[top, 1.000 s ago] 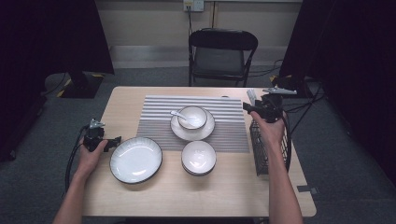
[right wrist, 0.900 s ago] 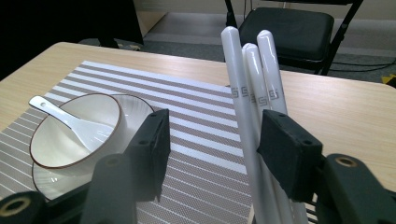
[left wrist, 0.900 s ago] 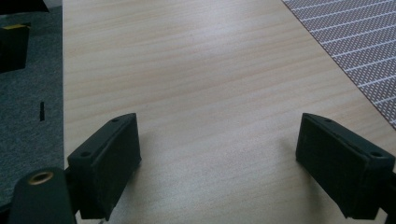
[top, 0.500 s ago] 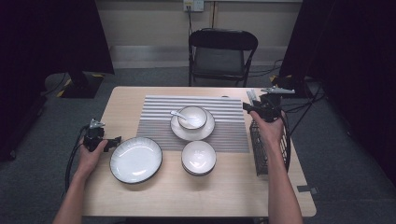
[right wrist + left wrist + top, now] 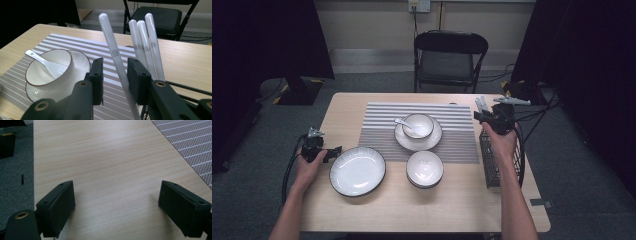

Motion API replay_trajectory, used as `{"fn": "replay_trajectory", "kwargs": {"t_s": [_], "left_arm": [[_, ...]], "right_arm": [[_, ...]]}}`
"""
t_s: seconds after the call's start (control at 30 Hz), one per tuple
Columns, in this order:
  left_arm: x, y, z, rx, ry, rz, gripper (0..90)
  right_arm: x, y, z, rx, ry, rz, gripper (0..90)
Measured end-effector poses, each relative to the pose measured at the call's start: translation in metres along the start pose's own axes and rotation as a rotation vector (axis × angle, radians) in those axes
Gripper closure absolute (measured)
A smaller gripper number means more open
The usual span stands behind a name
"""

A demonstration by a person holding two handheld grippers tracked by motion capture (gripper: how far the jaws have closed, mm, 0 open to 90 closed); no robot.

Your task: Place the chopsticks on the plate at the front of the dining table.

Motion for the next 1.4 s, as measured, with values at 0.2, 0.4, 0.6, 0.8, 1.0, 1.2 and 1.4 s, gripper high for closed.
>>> {"fn": "replay_trajectory", "kwargs": {"t_s": [0.2,0.4,0.6,0.8,1.0,1.2,1.4], "left_arm": [[0.0,0.0,0.0,-0.001,-0.001,0.001,13.3],[0.0,0.0,0.0,0.001,0.0,-0.001,13.3],[0.0,0.0,0.0,0.0,-0.001,-0.001,13.3],[0.0,0.0,0.0,-0.001,-0.002,0.001,13.3],[0.0,0.0,0.0,-0.001,-0.001,0.0,13.3],[0.0,0.0,0.0,0.0,0.0,0.0,13.3],[0.0,0.0,0.0,0.0,-0.001,0.001,13.3]], "right_arm": [[0.002,0.001,0.007,-0.003,-0.004,0.007,70.6],[-0.002,0.009,0.011,-0.005,0.013,0.001,74.6],[-0.006,0.015,0.012,0.027,0.033,-0.003,76.4],[-0.007,0.013,0.012,0.015,0.061,0.007,78.3],[-0.009,0.007,0.021,-0.039,0.064,0.006,82.0],[-0.011,0.009,0.023,-0.049,0.068,0.003,82.7],[-0.01,0.01,0.021,-0.041,0.089,0.01,83.0]]}}
Point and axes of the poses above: each handheld gripper's, and its own axes: z roughly backward along the jaws, y roughly out of its underside, x roughly to its left, the point moved 6 cm from there along -z, roughly forward along the jaws, and after that the axes turned 4 degrees about x, right-handed, at the moved point
